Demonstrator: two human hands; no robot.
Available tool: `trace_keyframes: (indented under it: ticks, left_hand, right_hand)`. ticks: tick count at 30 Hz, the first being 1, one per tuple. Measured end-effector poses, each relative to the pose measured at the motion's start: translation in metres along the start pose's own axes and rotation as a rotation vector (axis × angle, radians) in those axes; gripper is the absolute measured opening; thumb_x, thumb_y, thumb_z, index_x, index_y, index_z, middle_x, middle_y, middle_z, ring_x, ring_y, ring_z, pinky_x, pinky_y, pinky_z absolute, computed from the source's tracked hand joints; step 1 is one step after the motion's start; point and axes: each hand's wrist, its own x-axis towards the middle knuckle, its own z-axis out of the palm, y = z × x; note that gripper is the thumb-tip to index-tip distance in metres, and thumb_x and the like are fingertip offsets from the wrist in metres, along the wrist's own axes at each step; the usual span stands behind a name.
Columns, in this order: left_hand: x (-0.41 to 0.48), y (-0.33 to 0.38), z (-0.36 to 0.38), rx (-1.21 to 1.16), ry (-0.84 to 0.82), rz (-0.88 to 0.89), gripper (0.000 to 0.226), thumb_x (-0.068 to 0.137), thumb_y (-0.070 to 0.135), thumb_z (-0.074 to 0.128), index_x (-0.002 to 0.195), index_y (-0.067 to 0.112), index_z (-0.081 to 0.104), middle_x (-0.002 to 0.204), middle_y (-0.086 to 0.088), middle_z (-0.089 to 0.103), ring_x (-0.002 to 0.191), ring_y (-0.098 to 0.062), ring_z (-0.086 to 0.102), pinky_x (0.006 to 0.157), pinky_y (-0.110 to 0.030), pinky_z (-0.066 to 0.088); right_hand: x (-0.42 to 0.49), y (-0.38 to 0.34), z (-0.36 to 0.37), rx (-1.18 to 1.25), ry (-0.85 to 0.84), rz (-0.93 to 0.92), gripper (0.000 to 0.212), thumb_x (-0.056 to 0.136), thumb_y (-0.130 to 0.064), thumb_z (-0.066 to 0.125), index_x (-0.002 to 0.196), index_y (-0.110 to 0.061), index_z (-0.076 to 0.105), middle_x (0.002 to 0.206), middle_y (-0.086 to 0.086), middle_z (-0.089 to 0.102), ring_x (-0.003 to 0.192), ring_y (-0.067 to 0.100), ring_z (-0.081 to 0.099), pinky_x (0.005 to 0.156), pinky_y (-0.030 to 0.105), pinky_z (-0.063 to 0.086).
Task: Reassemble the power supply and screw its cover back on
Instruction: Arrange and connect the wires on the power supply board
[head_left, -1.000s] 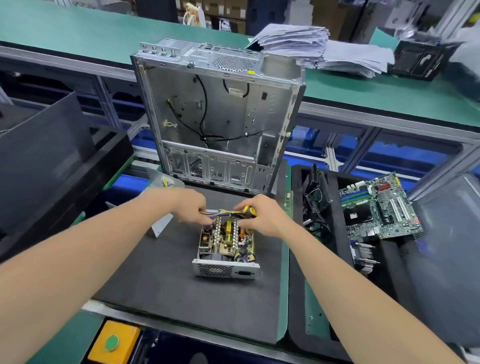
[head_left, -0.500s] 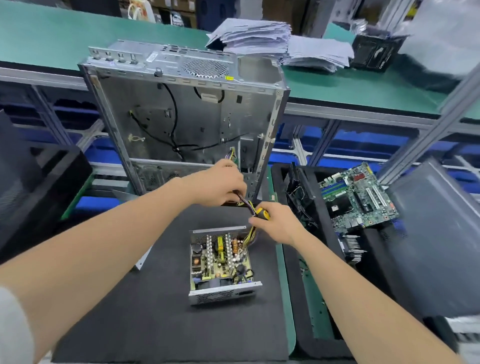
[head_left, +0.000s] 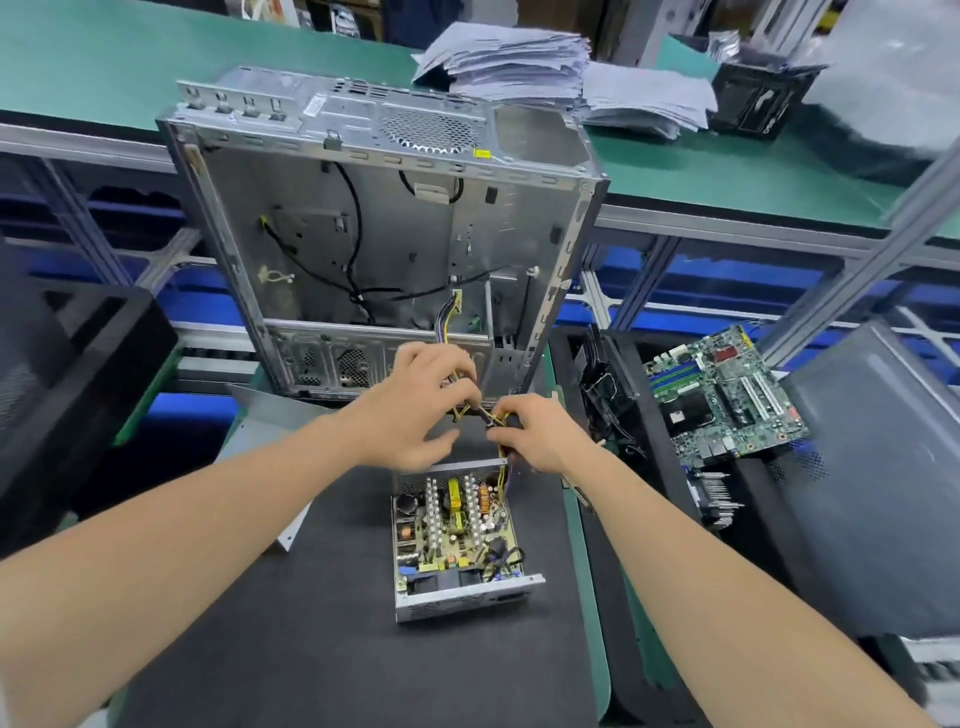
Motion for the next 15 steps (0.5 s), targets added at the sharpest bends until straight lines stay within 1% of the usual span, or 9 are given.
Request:
trace_keyframes:
  ticks: [3,5,7,9,10,11,12,13,15]
  left_hand:
    - [-0.016,0.001,0.002,0.046,-0.044,0.007,0.025,0.085,0.048,0.063,0.101,0.03,0.057,0.133,0.001,0.05,0.146,-0.027,0.034,0.112,-0.05,0.022]
    - [-0.024,0.001,0.004,0.106,-0.113,0.018,0.023,0.089,0.055,0.06,0.097,0.033,0.06,0.138,0.002,0.05,0.153,-0.027,0.026,0.117,-0.056,0.017]
    - [-0.029,0.001,0.006,0.127,-0.175,0.028,0.024,0.093,0.058,0.056,0.099,0.035,0.061,0.142,0.004,0.049,0.157,-0.025,0.019,0.121,-0.06,0.012]
    - [-0.031,-0.001,0.008,0.102,-0.208,0.01,0.024,0.095,0.057,0.053,0.104,0.035,0.06,0.14,0.008,0.051,0.157,-0.02,0.02,0.123,-0.059,0.01]
    - [-0.03,-0.001,0.009,0.077,-0.227,-0.003,0.025,0.096,0.056,0.052,0.106,0.034,0.059,0.136,0.009,0.053,0.154,-0.018,0.027,0.123,-0.057,0.01]
    - [-0.029,-0.001,0.01,0.048,-0.25,-0.017,0.025,0.097,0.055,0.051,0.109,0.034,0.057,0.13,0.01,0.055,0.146,-0.016,0.04,0.123,-0.053,0.011]
    - [-0.027,-0.001,0.01,0.021,-0.276,-0.033,0.026,0.098,0.054,0.049,0.111,0.033,0.055,0.124,0.011,0.056,0.131,-0.014,0.051,0.122,-0.049,0.013]
    - [-0.024,0.0,0.01,0.006,-0.298,-0.053,0.027,0.098,0.054,0.047,0.114,0.032,0.053,0.119,0.012,0.057,0.117,-0.013,0.056,0.12,-0.045,0.016]
    - [-0.015,0.004,0.012,0.009,-0.323,-0.102,0.034,0.098,0.056,0.042,0.12,0.032,0.05,0.115,0.013,0.059,0.104,-0.014,0.057,0.113,-0.038,0.022]
  right_hand:
    - [0.011,-0.008,0.002,-0.128,-0.026,-0.013,0.012,0.098,-0.032,0.071,0.098,-0.025,0.062,0.087,0.002,0.067,0.074,0.019,0.062,0.057,0.027,0.043]
    - [0.016,-0.014,0.004,-0.163,-0.07,-0.033,0.014,0.097,-0.035,0.072,0.104,-0.026,0.065,0.09,-0.001,0.065,0.079,0.021,0.062,0.063,0.03,0.045]
    - [0.019,-0.019,0.003,-0.195,-0.113,-0.076,0.023,0.094,-0.038,0.075,0.113,-0.027,0.069,0.093,-0.004,0.06,0.085,0.024,0.06,0.072,0.035,0.05]
    - [0.019,-0.019,0.001,-0.165,-0.105,-0.096,0.02,0.093,-0.038,0.077,0.11,-0.031,0.07,0.087,-0.008,0.06,0.084,0.026,0.064,0.071,0.035,0.054]
    - [0.018,-0.016,0.0,-0.109,-0.093,-0.089,0.016,0.093,-0.037,0.077,0.107,-0.032,0.07,0.084,-0.007,0.063,0.08,0.026,0.068,0.064,0.034,0.056]
    - [0.017,-0.013,-0.001,-0.029,-0.083,-0.071,0.012,0.094,-0.034,0.076,0.105,-0.032,0.07,0.081,-0.005,0.067,0.074,0.024,0.071,0.057,0.032,0.057]
    - [0.015,-0.01,-0.001,0.046,-0.079,-0.042,0.011,0.096,-0.033,0.074,0.105,-0.03,0.07,0.078,-0.002,0.071,0.068,0.023,0.073,0.051,0.034,0.058]
    - [0.013,-0.008,-0.001,0.102,-0.073,-0.009,0.011,0.099,-0.034,0.07,0.107,-0.027,0.069,0.077,0.002,0.075,0.065,0.025,0.074,0.051,0.038,0.06]
    - [0.009,-0.004,-0.001,0.166,-0.04,0.068,0.018,0.103,-0.035,0.064,0.112,-0.02,0.063,0.08,0.01,0.077,0.066,0.033,0.075,0.059,0.046,0.062]
